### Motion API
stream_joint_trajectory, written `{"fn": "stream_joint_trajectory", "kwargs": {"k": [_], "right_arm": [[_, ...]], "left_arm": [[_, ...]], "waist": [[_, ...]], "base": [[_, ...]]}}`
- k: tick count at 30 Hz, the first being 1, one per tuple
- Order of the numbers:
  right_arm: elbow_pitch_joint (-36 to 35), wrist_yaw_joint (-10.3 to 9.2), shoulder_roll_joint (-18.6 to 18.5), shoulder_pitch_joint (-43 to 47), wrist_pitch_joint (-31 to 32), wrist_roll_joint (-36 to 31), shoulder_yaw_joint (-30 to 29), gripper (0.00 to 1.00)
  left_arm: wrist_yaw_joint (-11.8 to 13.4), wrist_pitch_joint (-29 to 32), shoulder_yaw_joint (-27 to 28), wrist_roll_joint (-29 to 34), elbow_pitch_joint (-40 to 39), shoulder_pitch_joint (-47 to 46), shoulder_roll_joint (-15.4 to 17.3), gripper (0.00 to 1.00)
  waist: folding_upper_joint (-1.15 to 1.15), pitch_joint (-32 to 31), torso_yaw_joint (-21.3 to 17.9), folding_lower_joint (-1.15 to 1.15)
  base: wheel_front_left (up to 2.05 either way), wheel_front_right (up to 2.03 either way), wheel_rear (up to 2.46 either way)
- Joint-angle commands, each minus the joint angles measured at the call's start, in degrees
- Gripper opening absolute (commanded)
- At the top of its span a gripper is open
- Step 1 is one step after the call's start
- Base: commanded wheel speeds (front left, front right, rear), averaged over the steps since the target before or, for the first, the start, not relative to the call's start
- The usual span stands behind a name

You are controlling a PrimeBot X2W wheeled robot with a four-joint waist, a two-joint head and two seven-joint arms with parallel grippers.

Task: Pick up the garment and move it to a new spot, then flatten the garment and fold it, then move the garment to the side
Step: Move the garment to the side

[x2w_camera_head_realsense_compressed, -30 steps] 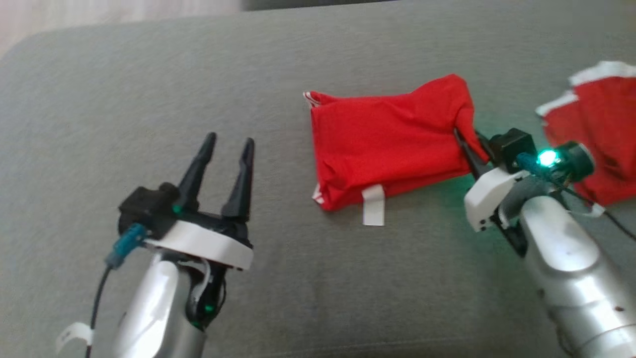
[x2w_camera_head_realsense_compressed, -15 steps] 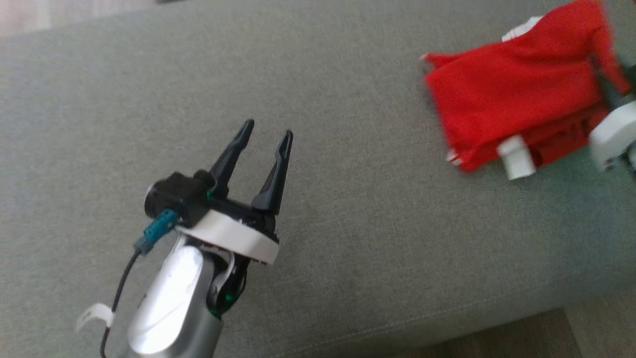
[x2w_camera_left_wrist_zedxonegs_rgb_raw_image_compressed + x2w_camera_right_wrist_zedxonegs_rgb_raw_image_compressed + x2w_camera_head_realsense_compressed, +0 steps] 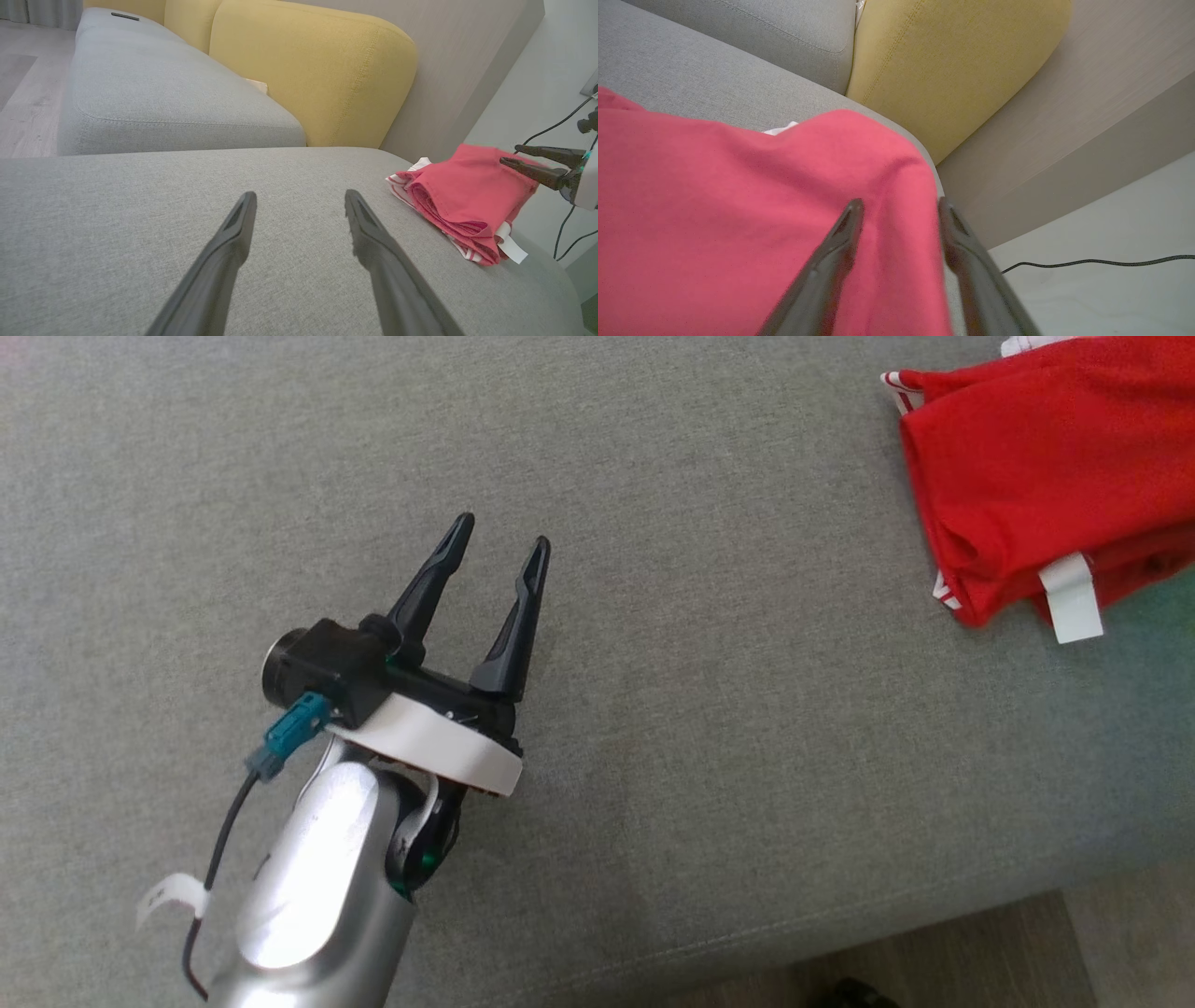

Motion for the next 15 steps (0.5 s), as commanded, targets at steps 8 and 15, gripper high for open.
{"fn": "stream_joint_trajectory", "kwargs": {"k": [8,15], "right_arm": [[-4.12,-0.05,1.22,1.3,-1.39,-1.01,-1.88,1.0],[-12.02,-0.05,7.5,4.91,-2.4,3.41,-0.66,1.0]], "left_arm": [[-0.35,-0.29,2.48,-0.26,-1.55,-1.5,0.5,1.0],[-0.35,-0.29,5.09,-0.99,-2.33,1.38,0.5,1.0]], "waist": [[0.0,-3.47,0.51,-0.01],[0.0,-9.34,2.08,-0.01]], "base": [[0.0,0.0,0.0],[0.0,0.0,0.0]]}}
